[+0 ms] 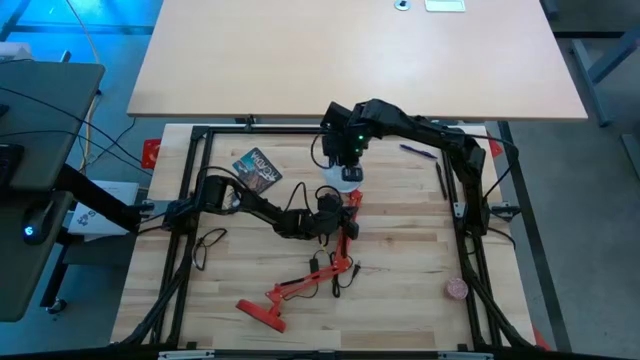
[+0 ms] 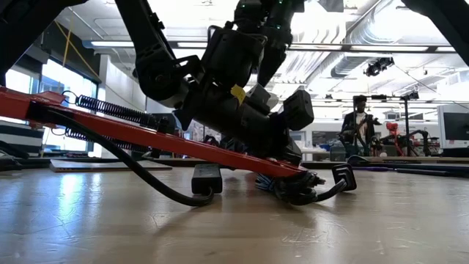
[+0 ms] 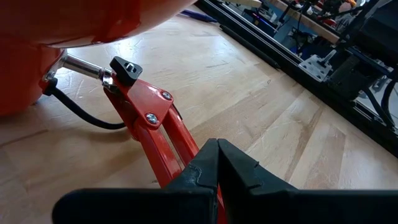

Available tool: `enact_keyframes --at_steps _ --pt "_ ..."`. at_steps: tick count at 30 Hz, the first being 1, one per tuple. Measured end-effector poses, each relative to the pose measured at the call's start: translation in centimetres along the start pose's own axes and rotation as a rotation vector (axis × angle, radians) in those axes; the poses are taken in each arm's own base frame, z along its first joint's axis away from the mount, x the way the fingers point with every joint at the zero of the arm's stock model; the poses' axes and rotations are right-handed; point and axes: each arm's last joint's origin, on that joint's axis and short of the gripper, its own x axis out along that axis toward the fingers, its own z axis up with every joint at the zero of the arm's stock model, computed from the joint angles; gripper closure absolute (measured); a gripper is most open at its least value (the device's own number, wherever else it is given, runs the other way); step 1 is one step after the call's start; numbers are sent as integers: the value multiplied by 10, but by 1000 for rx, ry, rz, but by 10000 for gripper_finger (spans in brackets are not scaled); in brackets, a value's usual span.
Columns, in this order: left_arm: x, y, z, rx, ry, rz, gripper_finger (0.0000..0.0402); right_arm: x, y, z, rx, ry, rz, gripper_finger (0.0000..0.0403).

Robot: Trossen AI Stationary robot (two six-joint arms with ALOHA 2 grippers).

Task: Screw lightbulb
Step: Remove the lightbulb from the red lamp

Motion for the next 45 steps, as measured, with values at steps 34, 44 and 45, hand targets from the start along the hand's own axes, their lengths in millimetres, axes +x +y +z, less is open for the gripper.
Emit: enact_keyframes --at_steps 34,44,45 --pt "-1 -2 -1 1 21 -23 401 -30 45 11 751 1 -41 403" --pt "-1 -2 -2 2 27 -30 401 -12 50 9 803 12 -117 403" --pt "-1 -2 -2 2 27 -30 401 -12 49 10 801 6 -128 403"
